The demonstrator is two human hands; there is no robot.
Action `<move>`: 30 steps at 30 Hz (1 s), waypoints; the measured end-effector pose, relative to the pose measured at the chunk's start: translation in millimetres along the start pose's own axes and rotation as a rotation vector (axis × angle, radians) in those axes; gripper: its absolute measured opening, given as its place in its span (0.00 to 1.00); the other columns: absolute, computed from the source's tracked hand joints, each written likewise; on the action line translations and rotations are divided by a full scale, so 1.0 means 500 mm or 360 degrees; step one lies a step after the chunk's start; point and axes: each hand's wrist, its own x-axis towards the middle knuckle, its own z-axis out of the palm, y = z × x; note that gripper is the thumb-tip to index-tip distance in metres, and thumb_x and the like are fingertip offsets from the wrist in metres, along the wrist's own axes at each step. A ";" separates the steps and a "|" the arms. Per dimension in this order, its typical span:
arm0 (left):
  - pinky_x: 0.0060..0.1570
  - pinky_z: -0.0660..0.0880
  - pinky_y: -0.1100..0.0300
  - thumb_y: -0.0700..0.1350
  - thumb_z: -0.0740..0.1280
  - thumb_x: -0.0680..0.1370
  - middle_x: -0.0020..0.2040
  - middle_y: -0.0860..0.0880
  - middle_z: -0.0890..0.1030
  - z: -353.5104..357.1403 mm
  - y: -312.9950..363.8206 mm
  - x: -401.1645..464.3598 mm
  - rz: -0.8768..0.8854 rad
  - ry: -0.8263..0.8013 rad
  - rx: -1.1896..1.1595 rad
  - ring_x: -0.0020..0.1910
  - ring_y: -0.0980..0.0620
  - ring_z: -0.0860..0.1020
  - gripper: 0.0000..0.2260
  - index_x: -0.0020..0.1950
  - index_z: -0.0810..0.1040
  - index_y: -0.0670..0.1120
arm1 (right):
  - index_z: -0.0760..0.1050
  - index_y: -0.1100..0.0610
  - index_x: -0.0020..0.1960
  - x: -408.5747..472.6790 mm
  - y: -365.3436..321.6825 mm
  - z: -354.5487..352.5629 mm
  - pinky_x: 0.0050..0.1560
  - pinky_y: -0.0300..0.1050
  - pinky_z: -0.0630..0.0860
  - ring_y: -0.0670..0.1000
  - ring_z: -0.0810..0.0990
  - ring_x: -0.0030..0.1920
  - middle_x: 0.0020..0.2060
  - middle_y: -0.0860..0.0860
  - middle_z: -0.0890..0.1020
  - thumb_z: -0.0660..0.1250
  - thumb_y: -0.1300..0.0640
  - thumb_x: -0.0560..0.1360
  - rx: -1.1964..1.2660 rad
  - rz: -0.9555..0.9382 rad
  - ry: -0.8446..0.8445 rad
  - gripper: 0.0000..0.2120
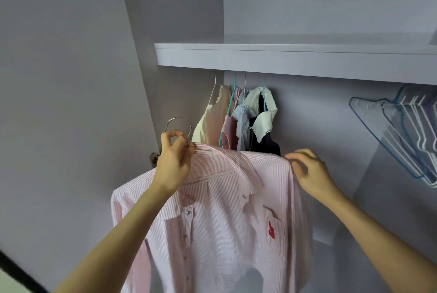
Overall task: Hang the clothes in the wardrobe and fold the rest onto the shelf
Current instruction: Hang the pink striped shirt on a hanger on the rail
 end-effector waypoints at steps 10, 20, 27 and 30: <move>0.53 0.65 0.77 0.32 0.63 0.77 0.52 0.57 0.64 0.030 0.053 -0.003 -0.0015 -0.0174 -0.0482 0.50 0.70 0.70 0.15 0.36 0.71 0.51 | 0.78 0.64 0.51 -0.047 -0.086 0.019 0.40 0.47 0.72 0.55 0.76 0.39 0.41 0.55 0.78 0.65 0.59 0.75 -0.0128 -0.0597 -0.0247 0.09; 0.55 0.64 0.78 0.30 0.65 0.76 0.54 0.47 0.66 0.157 0.058 -0.081 -0.0109 -0.0637 -0.0695 0.50 0.70 0.70 0.05 0.41 0.77 0.36 | 0.63 0.49 0.31 -0.171 0.027 0.030 0.31 0.40 0.64 0.46 0.66 0.28 0.23 0.42 0.68 0.64 0.58 0.74 -0.0109 0.0016 -0.0684 0.15; 0.58 0.70 0.63 0.40 0.65 0.78 0.58 0.44 0.75 0.266 0.051 -0.094 -0.0072 -0.1120 -0.0261 0.55 0.49 0.75 0.11 0.59 0.77 0.39 | 0.73 0.57 0.32 -0.278 0.098 -0.009 0.33 0.35 0.65 0.37 0.68 0.26 0.24 0.44 0.70 0.64 0.61 0.75 -0.0016 0.0603 -0.0702 0.12; 0.53 0.71 0.61 0.42 0.64 0.79 0.58 0.42 0.77 0.298 0.042 -0.103 -0.0145 -0.1363 -0.0108 0.55 0.45 0.76 0.13 0.61 0.76 0.40 | 0.76 0.57 0.36 -0.304 0.118 -0.032 0.37 0.40 0.69 0.40 0.72 0.31 0.29 0.44 0.76 0.63 0.57 0.75 -0.0157 0.0896 -0.0655 0.10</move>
